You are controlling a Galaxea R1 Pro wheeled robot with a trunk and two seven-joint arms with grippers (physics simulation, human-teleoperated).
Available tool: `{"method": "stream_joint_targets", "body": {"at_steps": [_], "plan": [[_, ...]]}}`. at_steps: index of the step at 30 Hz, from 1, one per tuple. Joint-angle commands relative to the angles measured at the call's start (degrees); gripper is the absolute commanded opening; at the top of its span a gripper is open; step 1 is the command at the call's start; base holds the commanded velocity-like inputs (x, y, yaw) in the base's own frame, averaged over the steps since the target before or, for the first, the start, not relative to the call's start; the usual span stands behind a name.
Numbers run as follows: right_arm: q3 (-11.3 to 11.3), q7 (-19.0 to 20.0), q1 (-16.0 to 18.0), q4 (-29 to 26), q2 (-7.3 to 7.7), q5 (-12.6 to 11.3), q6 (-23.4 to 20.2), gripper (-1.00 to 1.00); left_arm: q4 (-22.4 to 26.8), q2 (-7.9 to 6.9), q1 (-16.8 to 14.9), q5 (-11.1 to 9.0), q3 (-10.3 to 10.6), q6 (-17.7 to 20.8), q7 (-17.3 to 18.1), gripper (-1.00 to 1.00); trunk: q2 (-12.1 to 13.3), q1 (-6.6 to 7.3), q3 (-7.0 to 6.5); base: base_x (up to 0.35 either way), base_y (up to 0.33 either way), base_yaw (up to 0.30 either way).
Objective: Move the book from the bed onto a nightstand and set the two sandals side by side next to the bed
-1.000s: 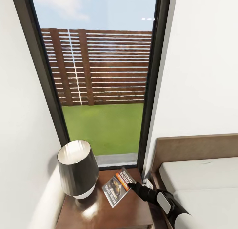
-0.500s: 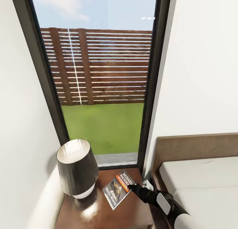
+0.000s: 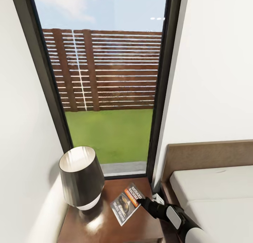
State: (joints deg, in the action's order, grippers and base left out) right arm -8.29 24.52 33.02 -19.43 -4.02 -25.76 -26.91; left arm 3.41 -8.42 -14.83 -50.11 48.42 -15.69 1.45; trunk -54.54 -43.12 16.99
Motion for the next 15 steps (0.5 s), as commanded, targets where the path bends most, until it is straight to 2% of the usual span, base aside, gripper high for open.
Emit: {"method": "stream_joint_targets", "body": {"at_steps": [1,15], "plan": [[-0.41,-0.49,0.03,-0.05,-0.06,-0.42,-0.51,-1.00,0.02,-0.02,-0.03,-0.60,0.44,-0.13,0.17,1.00,-0.47,-0.23,0.26,0.000,0.000,0.000],[-0.66,-2.69,0.03,-0.14,-0.20,-0.67,-0.18,-1.00,0.01,-0.06,-0.03,-0.60,0.51,-0.26,0.30,1.00,-6.08,-3.31,2.77,0.000,0.000,0.000]]}}
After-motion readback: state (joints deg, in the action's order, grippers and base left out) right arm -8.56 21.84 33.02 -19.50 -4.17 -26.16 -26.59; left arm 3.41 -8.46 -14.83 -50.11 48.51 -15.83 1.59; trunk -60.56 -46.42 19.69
